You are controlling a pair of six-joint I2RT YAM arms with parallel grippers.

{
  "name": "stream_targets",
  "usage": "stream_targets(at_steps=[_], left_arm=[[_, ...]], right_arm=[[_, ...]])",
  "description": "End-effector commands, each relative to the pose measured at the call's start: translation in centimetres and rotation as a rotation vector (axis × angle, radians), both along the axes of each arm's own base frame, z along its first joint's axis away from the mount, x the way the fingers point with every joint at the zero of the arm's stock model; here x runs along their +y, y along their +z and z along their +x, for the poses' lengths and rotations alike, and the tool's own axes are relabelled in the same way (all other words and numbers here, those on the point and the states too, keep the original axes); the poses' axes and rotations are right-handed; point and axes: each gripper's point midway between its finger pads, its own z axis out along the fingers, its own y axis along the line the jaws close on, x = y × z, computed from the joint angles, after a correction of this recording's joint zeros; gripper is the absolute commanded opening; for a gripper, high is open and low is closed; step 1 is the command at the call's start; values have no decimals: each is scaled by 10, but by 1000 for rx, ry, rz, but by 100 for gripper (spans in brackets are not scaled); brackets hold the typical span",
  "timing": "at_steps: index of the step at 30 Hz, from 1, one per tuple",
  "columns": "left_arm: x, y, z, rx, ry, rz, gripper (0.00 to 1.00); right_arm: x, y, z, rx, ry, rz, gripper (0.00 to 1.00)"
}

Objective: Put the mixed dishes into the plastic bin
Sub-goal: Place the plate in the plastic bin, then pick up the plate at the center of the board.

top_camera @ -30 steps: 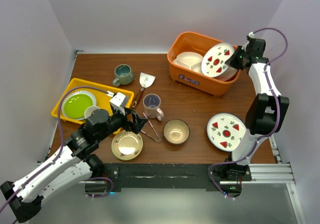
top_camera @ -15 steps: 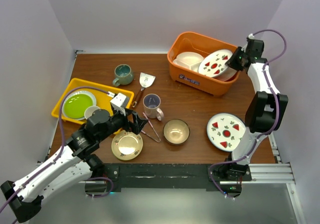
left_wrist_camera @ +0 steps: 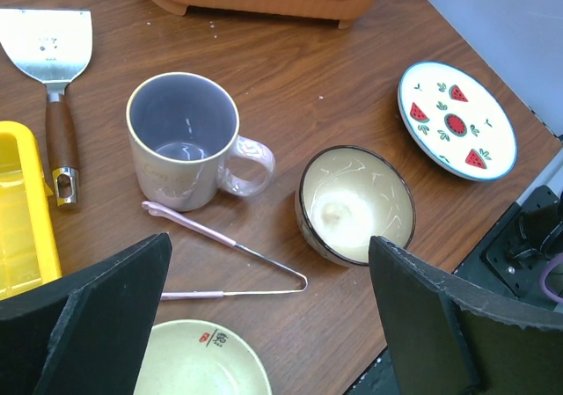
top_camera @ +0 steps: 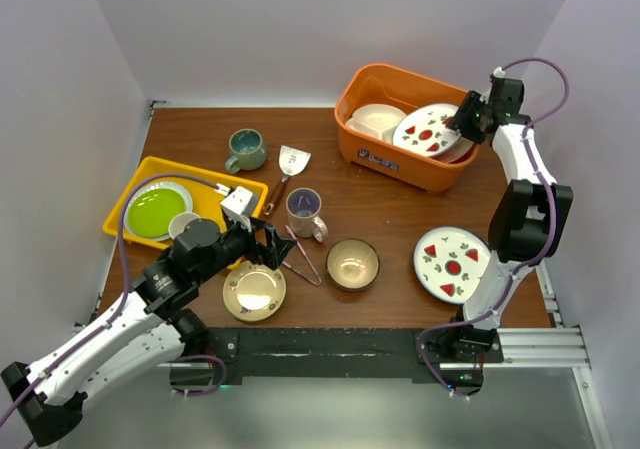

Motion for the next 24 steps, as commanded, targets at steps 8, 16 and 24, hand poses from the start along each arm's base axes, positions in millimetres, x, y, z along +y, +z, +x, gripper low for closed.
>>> stream_targets(at_steps=[8,16,24], left_arm=[[-10,18,-2,-11,-39,-58,100],[-15,19,-3,7,-57,-61,100],[-19,10,-4,58,-73,-30,99]], right_arm=[[-17,72,1,-161,8,-158,60],[-14,83,-10,-176,29,-168,61],[13,121,-41,-275,198,-183,62]])
